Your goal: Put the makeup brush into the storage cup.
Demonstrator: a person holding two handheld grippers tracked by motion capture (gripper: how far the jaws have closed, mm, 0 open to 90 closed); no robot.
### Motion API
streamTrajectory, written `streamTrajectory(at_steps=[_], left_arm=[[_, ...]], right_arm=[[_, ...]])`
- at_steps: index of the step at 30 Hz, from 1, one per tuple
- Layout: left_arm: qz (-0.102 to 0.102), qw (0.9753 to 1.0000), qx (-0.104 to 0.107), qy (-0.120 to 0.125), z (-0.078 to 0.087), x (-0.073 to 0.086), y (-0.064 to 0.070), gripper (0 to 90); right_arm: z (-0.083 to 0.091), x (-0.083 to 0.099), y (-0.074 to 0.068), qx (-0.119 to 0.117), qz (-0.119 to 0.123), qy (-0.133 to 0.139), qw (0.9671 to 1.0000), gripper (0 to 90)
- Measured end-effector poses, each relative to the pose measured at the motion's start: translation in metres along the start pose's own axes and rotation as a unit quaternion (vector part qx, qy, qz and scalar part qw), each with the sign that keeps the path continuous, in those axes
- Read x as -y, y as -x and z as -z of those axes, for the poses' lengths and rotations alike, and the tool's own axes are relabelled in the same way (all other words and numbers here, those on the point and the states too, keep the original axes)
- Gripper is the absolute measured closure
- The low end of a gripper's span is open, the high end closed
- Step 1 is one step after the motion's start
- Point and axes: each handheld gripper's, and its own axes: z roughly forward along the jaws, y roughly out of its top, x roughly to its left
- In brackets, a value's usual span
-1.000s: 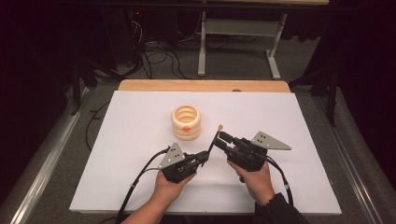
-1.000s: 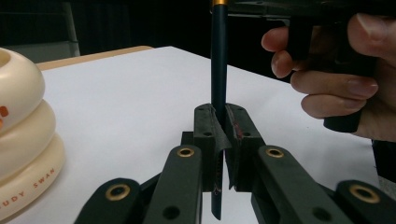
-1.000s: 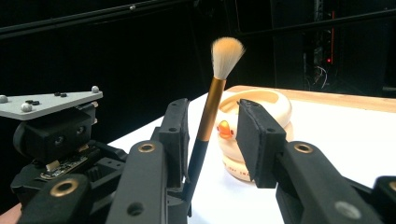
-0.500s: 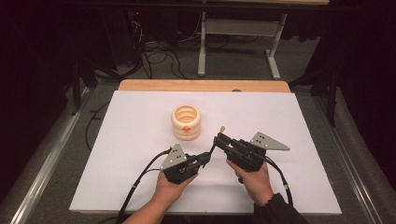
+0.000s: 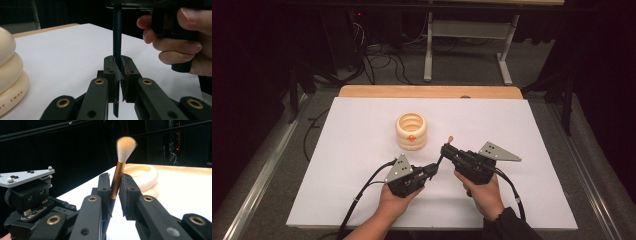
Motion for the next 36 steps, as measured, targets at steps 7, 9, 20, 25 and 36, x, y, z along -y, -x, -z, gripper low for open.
streamTrajectory(at_steps=[7, 9, 20, 25, 36], left_arm=[[-0.001, 1.0, -0.001, -0.004, -0.0009, 0.0007, -0.0001, 84.3], [-0.001, 1.0, -0.001, -0.006, -0.0013, 0.0011, -0.0001, 84.3], [-0.003, 1.0, -0.001, -0.009, -0.0021, 0.0016, -0.0002, 84.2], [-0.005, 0.9999, 0.0, -0.011, -0.002, 0.0016, -0.0003, 84.1], [-0.002, 0.9999, -0.01, -0.008, 0.0012, -0.0063, -0.002, 71.7]], right_arm=[[-0.0005, 0.0012, 0.0023, -0.005, -0.007, 0.0, 1.0, 82.5], [-0.0005, 0.0014, 0.0023, -0.007, -0.011, -0.002, 0.9999, 83.1], [-0.0018, 0.0019, 0.001, -0.021, -0.011, -0.004, 0.9997, 85.6], [-0.0019, 0.002, 0.0003, -0.022, -0.008, -0.006, 0.9997, 86.1], [-0.0023, 0.0024, -0.0012, -0.023, -0.001, -0.008, 0.9997, 86.0]])
